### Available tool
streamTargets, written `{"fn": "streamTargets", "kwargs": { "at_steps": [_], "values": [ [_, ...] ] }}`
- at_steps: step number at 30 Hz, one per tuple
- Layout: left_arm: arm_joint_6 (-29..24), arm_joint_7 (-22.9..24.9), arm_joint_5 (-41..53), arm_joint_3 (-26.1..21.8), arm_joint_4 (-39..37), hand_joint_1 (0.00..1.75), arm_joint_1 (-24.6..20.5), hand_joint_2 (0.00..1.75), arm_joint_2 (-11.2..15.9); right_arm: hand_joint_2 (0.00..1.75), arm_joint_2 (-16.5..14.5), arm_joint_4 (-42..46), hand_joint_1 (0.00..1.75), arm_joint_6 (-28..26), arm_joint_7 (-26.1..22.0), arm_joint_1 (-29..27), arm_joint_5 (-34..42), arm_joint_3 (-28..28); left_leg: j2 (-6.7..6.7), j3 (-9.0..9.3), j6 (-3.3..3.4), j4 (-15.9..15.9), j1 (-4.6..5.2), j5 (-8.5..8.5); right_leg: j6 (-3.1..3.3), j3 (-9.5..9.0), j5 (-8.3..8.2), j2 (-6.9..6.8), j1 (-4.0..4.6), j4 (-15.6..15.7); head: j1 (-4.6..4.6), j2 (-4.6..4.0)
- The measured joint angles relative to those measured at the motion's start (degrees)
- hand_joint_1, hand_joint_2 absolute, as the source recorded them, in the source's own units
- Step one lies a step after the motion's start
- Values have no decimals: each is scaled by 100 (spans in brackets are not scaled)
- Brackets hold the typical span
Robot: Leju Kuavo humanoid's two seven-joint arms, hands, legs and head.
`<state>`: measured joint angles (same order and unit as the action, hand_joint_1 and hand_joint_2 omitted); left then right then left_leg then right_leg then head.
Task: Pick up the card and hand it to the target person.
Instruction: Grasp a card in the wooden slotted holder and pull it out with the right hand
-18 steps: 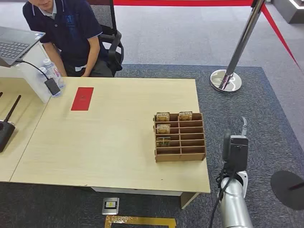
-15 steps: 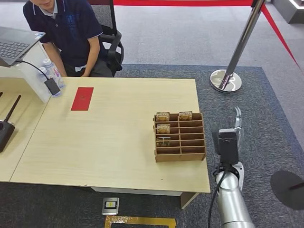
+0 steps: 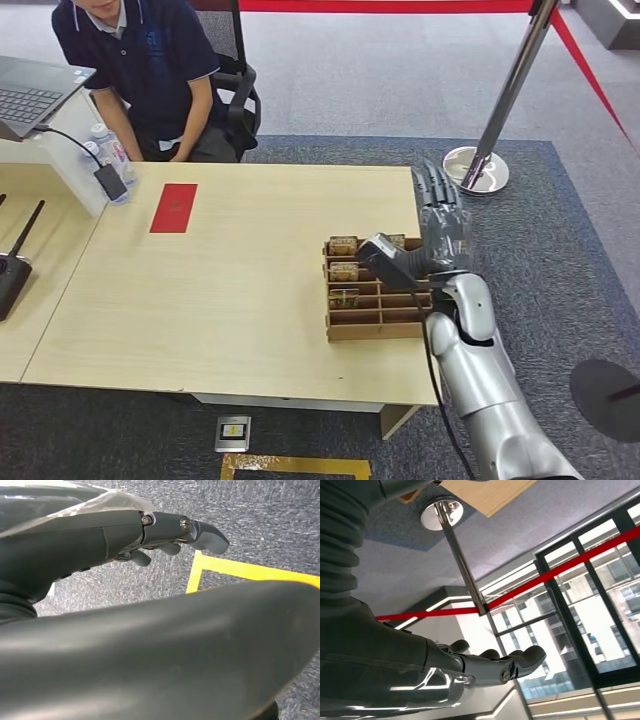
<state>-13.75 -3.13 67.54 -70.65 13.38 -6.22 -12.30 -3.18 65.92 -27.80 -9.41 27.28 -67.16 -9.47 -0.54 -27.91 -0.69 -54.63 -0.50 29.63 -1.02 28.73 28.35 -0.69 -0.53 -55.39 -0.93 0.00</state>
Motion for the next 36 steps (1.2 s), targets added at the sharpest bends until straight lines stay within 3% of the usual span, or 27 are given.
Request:
{"fn": "streamTargets", "kwargs": {
  "at_steps": [7, 15, 36],
  "values": [
    [5, 1, 22, 66, 0, 0, -4, 0, 8, 175, 56, -1335, 0, 32, 233, 817, -180, -578, 1, -1, 0, 0, -1, -5, 0, 0, -3, 0, 0, -1, 1, 0],
    [4, 175, 98, 109, 0, 0, 1, 0, 40, 175, 34, -2114, 0, -96, 442, 1018, -20, -714, 3, -2, 0, 0, 0, -5, -1, 2, -3, 0, 1, 0, 1, 0],
    [49, 195, 151, 129, 0, 0, 11, 0, 86, 175, 208, -1845, 0, -149, 585, 736, -272, -717, 2, 1, 0, -1, 0, -5, -1, 1, -3, 0, 0, 0, 1, 0]
  ]
}}
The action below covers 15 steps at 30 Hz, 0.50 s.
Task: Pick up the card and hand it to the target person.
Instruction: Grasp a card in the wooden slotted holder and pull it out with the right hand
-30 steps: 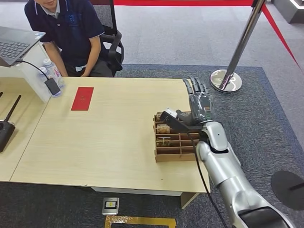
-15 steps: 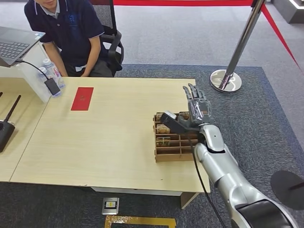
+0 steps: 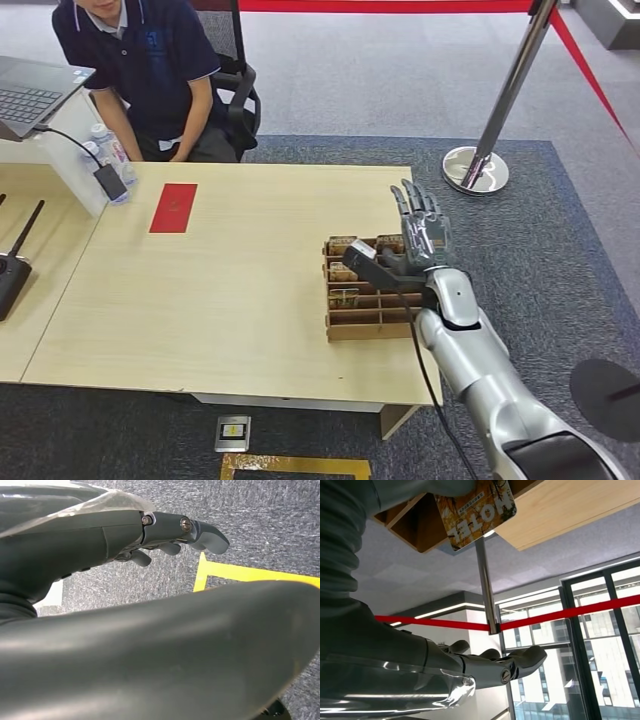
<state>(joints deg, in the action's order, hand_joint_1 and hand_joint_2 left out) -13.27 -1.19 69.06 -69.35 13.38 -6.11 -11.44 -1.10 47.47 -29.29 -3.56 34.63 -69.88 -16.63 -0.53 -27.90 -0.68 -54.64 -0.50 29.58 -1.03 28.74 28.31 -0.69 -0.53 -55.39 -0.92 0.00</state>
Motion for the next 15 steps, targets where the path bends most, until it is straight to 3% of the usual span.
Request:
{"fn": "streamTargets", "kwargs": {
  "at_steps": [12, 13, 15],
  "values": [
    [10, 18, 72, 73, -2, 0, 0, 0, 7, 175, 80, 434, 4, -37, 116, -244, -248, 0, 0, -1, 0, 0, 0, 0, 0, 1, 0, 0, 0, 0, 1, 0],
    [16, 15, 84, 86, -2, 0, 0, 0, 8, 175, 89, 461, 32, -38, 129, -277, -262, 0, 0, -1, 0, 0, 0, 0, 0, 1, 0, 0, 0, 0, 1, 0],
    [27, 10, 104, 105, -2, 0, 0, 0, 13, 175, 104, 499, 110, -44, 148, -335, -286, 0, 0, -1, 0, 0, 0, 0, 0, 1, 0, 0, 0, 0, 1, 0]
  ]
}}
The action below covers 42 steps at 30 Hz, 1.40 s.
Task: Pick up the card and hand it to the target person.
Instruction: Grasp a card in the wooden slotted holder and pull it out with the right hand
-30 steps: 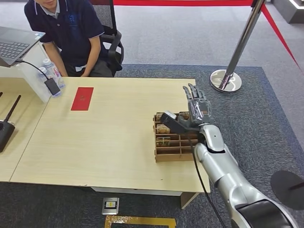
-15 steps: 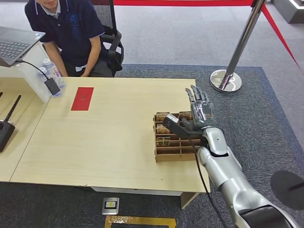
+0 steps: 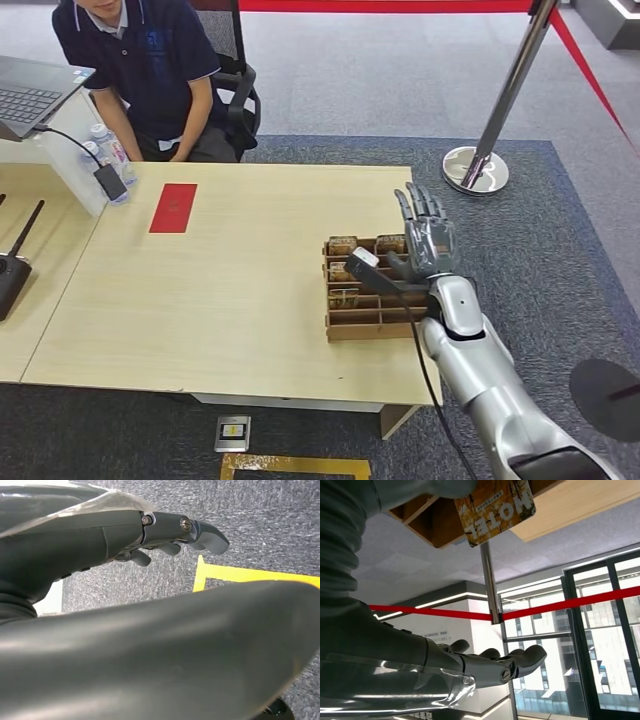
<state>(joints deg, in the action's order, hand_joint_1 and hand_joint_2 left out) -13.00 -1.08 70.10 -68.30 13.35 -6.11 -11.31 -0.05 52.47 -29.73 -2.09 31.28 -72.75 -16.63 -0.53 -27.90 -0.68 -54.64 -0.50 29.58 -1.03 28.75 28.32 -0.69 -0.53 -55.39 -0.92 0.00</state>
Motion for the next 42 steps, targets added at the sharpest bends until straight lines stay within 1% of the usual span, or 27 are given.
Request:
{"fn": "streamTargets", "kwargs": {
  "at_steps": [1, 2, 4, 7, 14, 16, 17, 20, 21, 25, 34, 38, 42],
  "values": [
    [3, 0, 6, 8, 0, 0, 0, 0, 2, 175, 9, 19, 143, -3, 5, -26, -11, 0, 0, 0, 0, 0, 0, 0, 0, 0, 0, 0, 0, 0, 1, 0],
    [5, 1, 10, 15, 0, 0, 0, 0, 3, 175, 16, 34, 152, -5, 5, -47, -20, 0, 0, 0, 0, 0, 0, 0, 0, 0, 0, 0, 0, 0, 1, 0],
    [6, 7, 14, 26, 0, 0, -1, 0, 8, 175, 27, 66, 145, -7, 5, -80, -27, 0, 0, 0, 0, 0, 0, 0, 0, 0, 0, 0, 0, 0, 0, 0],
    [4, 39, 12, 28, 0, 0, -2, 0, 17, 175, 20, 91, 140, 17, 5, -99, -32, 0, 0, 0, 0, 0, 0, 0, 0, 0, 0, 0, 0, 0, -1, 0],
    [4, 43, 0, 28, 0, 0, 0, 0, 28, 175, -37, 81, 103, 108, -23, -99, -71, 0, 0, -1, 0, 0, 0, 0, 0, -1, 0, 0, 0, -1, -1, 0],
    [4, 33, 0, 28, 0, 0, 1, 0, 29, 175, -62, 78, 97, 133, -38, -97, -80, -1, 0, -1, 0, 0, 0, 0, 0, -1, 0, 0, 0, -1, -1, 0],
    [4, 27, 0, 28, 0, 0, 1, 0, 30, 175, -78, 77, 91, 140, -43, -94, -82, -2, 0, -1, 0, 0, 0, 0, 0, -1, 0, 0, 0, -1, 0, 0],
    [4, 15, 0, 28, 0, 0, 1, 0, 31, 175, -128, 57, 64, 138, -65, -67, -82, -2, 0, -1, 0, 0, 0, 0, 0, -1, 0, 0, 0, -1, 1, 0],
    [4, 13, 0, 28, 0, 0, 1, 0, 31, 175, -143, 43, 57, 134, -74, -51, -80, -2, 0, 0, 0, 0, 0, 0, 0, -1, 0, 0, 0, -1, 1, 0],
    [4, 16, -1, 28, 0, 0, 0, 0, 32, 175, -200, -22, 47, 125, -97, 5, -64, -2, 0, 0, 0, 0, 0, 0, 0, -1, 0, 0, 0, -1, 2, 0],
    [6, 100, -2, 28, 0, 0, -1, 0, 37, 175, -275, -97, 51, 138, -92, 82, -63, -2, 0, 0, 0, 0, 0, 0, 0, -1, 0, 0, 0, -1, -1, 0],
    [31, 102, 13, 28, 0, 0, -1, 0, 41, 175, -278, -116, 56, 159, -25, 81, -73, -2, 0, 0, 0, 0, 0, 0, 0, -1, 0, 0, 0, -1, -1, 0],
    [42, 102, 23, 29, 0, 0, 0, 0, 45, 175, -266, -150, 55, 162, 24, 78, -82, 0, 0, 0, 0, 0, 0, 0, 0, 0, 0, 0, 0, -1, -2, 0]
  ]
}}
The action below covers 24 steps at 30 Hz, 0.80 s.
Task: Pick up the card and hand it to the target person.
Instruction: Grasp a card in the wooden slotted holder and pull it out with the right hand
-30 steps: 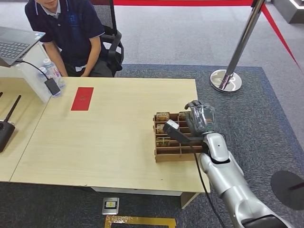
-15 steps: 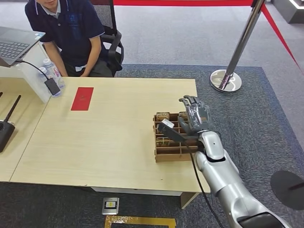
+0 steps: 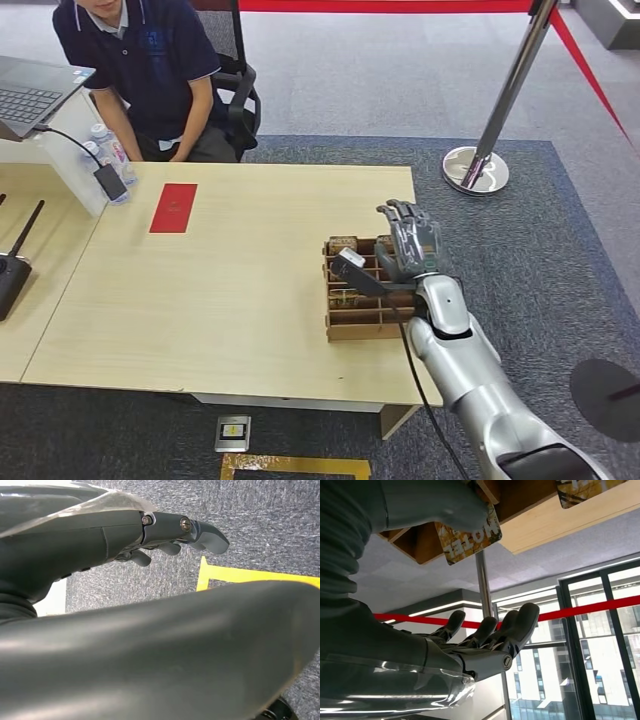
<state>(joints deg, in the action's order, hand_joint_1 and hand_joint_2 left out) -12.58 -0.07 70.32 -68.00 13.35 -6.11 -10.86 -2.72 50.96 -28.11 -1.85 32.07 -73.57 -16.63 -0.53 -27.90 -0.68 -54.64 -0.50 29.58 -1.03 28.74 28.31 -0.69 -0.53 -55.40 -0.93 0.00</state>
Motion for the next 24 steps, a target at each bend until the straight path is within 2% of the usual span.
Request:
{"fn": "streamTargets", "kwargs": {
  "at_steps": [8, 24],
  "values": [
    [23, -7, 26, 5, 0, 0, 0, 0, 7, 175, 24, -53, 53, -3, 54, -44, -48, 14, 0, 0, 0, 0, 0, 0, 0, 0, 0, 0, 0, 0, 2, 0],
    [51, -37, 4, 9, 0, 0, -1, 0, 39, 175, 52, -131, 64, 147, 65, 68, -167, 66, 0, 0, 0, 0, 0, 0, 0, 0, 0, 0, 0, 0, 1, 0]
  ]
}}
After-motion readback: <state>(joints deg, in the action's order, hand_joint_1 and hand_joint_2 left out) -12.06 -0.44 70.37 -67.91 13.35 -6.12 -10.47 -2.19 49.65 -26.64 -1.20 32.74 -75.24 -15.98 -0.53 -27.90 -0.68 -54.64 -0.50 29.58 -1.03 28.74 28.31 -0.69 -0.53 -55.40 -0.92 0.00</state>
